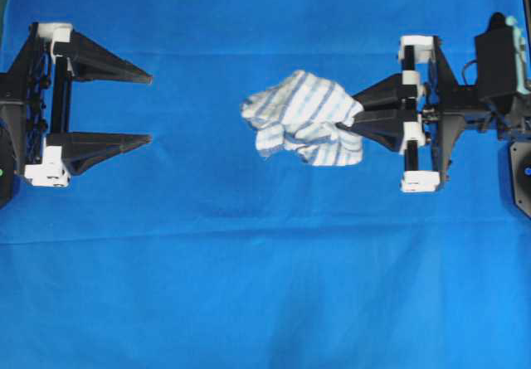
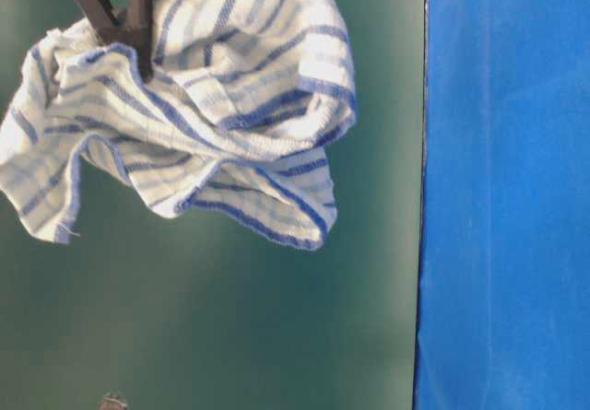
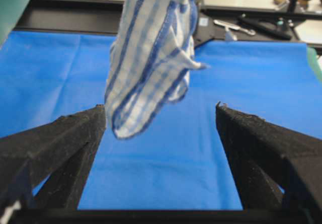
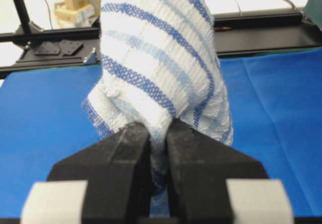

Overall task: Hand over the towel.
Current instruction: 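Open the left gripper and pull the towel right with the right gripper, then lower the towel onto the table with the right gripper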

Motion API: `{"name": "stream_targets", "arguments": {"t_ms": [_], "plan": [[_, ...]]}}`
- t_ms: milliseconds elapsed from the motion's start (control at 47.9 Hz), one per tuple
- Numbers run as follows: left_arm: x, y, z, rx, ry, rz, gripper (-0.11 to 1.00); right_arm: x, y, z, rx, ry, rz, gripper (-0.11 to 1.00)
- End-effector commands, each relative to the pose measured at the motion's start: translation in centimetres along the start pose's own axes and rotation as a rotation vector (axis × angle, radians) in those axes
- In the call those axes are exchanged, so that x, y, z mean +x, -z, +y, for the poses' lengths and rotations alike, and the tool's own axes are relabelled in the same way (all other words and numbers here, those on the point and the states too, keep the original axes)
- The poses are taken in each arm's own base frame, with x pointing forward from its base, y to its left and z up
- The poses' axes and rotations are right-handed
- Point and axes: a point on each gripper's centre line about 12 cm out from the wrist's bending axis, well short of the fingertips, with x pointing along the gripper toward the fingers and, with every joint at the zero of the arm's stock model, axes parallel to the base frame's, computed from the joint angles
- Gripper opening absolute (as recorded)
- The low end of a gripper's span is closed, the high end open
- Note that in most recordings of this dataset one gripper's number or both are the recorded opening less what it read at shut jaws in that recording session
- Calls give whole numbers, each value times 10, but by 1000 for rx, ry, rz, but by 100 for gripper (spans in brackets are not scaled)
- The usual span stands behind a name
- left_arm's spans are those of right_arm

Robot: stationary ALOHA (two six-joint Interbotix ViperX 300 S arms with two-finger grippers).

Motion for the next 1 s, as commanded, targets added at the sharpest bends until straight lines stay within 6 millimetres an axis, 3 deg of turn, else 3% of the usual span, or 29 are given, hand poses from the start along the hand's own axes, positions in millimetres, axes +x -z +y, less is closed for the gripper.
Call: {"name": "stream_targets", "arguments": {"t_ms": [0, 250, 438, 605, 751, 876, 981], "plan": [[1, -4, 0, -2, -2, -12, 93, -1, -8, 1, 3, -2, -24, 7], [1, -5, 0, -2, -2, -14, 93, 6, -4, -2, -1, 8, -4, 7], [1, -5, 0, -2, -2, -12, 93, 31, 14, -13, 2, 44, 129, 7], [2, -4, 1, -2, -3, -12, 93, 61, 48, -24, 7, 76, 345, 7], [2, -4, 1, -2, -3, -12, 93, 82, 98, -35, 19, 105, 541, 7], [3, -4, 0, -2, -2, -9, 93, 94, 133, -40, 24, 115, 634, 7], [3, -3, 0, -2, -2, -9, 93, 101, 149, -42, 31, 119, 677, 7]]}}
